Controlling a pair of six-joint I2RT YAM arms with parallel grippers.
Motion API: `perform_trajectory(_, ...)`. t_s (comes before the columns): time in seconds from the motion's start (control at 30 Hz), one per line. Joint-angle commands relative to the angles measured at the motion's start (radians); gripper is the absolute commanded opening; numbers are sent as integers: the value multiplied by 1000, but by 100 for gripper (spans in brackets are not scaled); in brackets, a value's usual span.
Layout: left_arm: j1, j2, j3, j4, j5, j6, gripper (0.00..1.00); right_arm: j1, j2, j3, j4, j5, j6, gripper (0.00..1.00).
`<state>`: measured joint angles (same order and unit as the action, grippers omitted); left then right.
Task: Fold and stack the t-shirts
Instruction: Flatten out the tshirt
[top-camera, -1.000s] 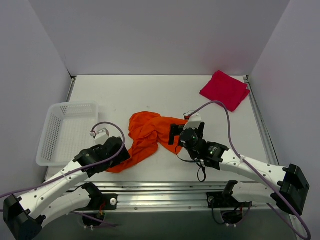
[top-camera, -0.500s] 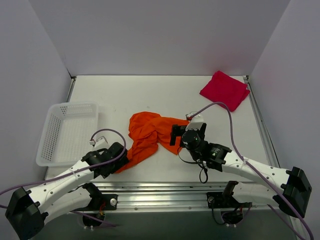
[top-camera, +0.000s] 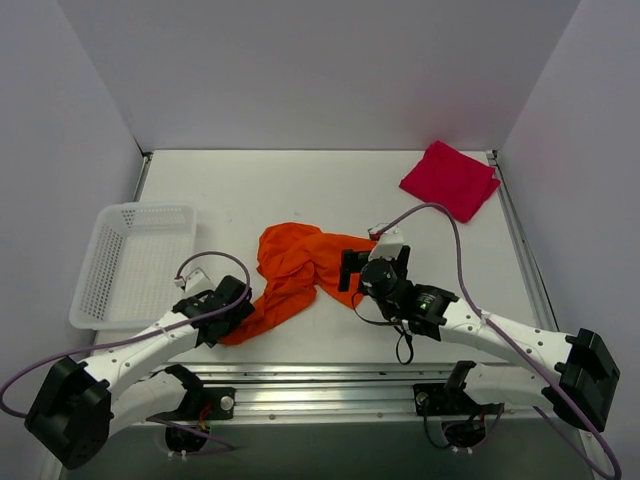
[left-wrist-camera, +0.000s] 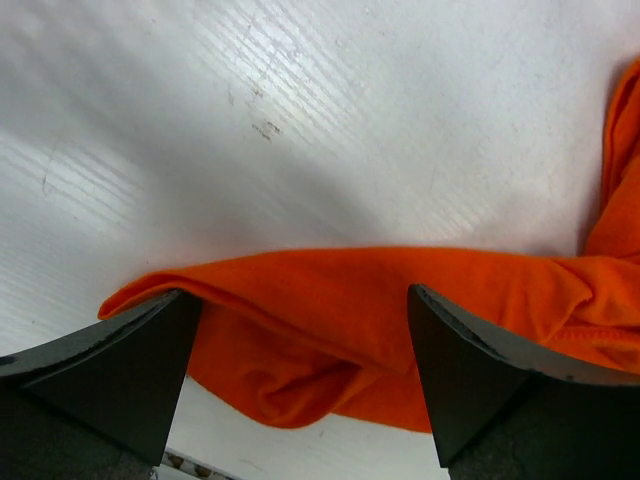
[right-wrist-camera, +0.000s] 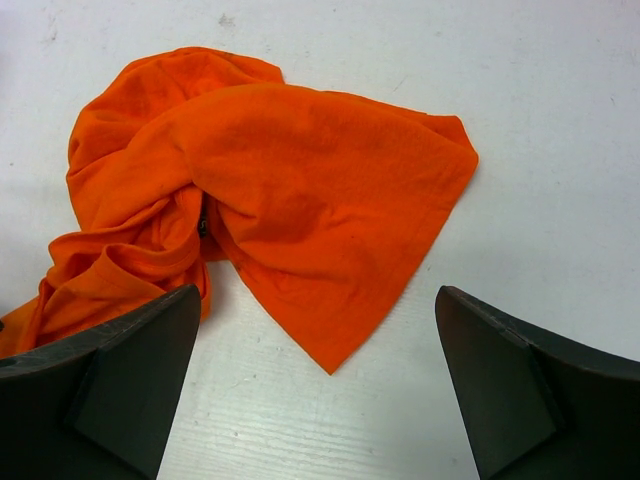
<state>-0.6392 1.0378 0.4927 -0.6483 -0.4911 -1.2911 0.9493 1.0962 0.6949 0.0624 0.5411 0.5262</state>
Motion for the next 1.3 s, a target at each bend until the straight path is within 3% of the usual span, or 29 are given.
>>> perform_trajectory(0.0,33,30,-19,113,-4,44,92,-9,17,-1,20,8,8,100)
perform_trajectory(0.1,32,50,-6,122,-30,49,74,-14,36,0,20,11,8,100)
perform_trajectory(0.13,32,54,3,121,-35,52,54,-15,39,2,24,11,8,100)
perform_trajectory(0.33,36,67,14,169,-86,94,3,-24,86,9,28,17,8,100)
perform_trajectory(0.57,41,16,47,213,-132,173,2,-27,218,38,33,-88,23,99)
perform_trajectory(0.8,41,-159,159,151,-247,289,2,-23,356,41,42,-184,98,97)
perform_trajectory(1.27,44,-242,426,88,-394,504,2,-4,396,34,48,-170,132,94)
